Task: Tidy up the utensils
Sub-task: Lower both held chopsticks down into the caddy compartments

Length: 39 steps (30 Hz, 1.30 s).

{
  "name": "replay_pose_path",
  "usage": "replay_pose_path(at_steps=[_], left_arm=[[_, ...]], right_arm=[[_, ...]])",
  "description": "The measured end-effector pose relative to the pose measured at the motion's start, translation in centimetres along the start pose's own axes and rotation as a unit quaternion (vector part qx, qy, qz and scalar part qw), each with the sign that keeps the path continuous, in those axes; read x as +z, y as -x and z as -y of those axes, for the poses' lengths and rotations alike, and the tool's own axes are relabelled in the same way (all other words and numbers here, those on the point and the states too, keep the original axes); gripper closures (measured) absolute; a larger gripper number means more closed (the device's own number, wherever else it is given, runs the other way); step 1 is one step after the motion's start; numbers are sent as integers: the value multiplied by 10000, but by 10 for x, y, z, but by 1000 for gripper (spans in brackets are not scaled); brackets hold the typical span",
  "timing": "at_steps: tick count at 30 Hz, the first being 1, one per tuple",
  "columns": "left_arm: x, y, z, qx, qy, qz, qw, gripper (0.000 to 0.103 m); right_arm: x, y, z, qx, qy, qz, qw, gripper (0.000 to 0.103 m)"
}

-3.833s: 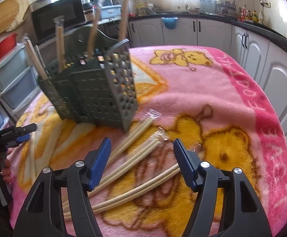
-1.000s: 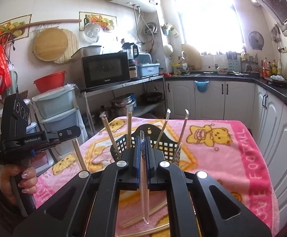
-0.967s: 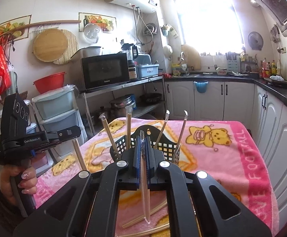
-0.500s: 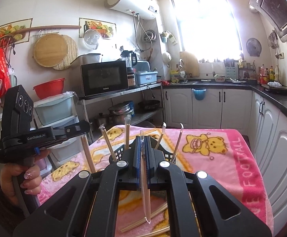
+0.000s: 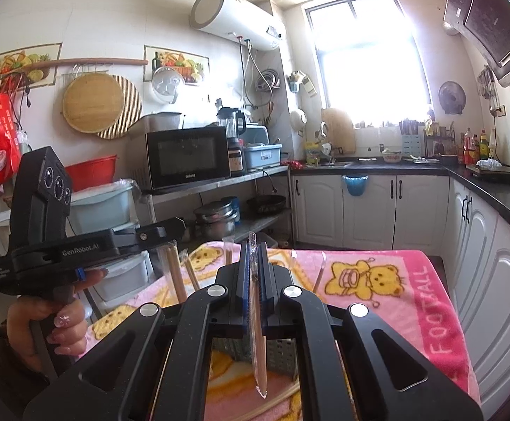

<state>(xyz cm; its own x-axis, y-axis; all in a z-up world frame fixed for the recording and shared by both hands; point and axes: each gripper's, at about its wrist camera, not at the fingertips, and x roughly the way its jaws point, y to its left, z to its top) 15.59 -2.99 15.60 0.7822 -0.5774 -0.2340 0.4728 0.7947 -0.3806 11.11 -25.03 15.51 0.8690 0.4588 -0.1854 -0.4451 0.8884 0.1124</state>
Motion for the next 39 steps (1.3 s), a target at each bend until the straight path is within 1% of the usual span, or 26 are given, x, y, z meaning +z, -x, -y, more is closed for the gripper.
replay_pose_path(at_steps=[5, 12, 17, 20, 25, 31, 39], left_arm=[[10, -5, 4, -12, -57, 74, 10000, 102], [29, -10, 15, -67, -180, 303, 9994, 102], [42, -13, 17, -97, -182, 506, 9985, 102], [52, -17, 17, -35, -191, 640, 9978, 102], [62, -23, 13, 9, -115, 718, 9974, 102], [64, -33, 1, 172, -11, 812, 9965, 102], [48, -58, -23, 353, 186, 594, 9974, 102]], right_arm=[[11, -8, 2, -13, -17, 105, 9999, 98], [28, -17, 6, -29, -43, 293, 9996, 98], [42, -19, 9, -44, -70, 473, 9988, 98], [51, -22, 11, -63, -46, 549, 9985, 99], [61, -28, 11, -171, 51, 635, 9978, 98], [60, -43, 15, -357, 65, 644, 9973, 98], [45, -62, 21, -496, 10, 460, 9977, 98]])
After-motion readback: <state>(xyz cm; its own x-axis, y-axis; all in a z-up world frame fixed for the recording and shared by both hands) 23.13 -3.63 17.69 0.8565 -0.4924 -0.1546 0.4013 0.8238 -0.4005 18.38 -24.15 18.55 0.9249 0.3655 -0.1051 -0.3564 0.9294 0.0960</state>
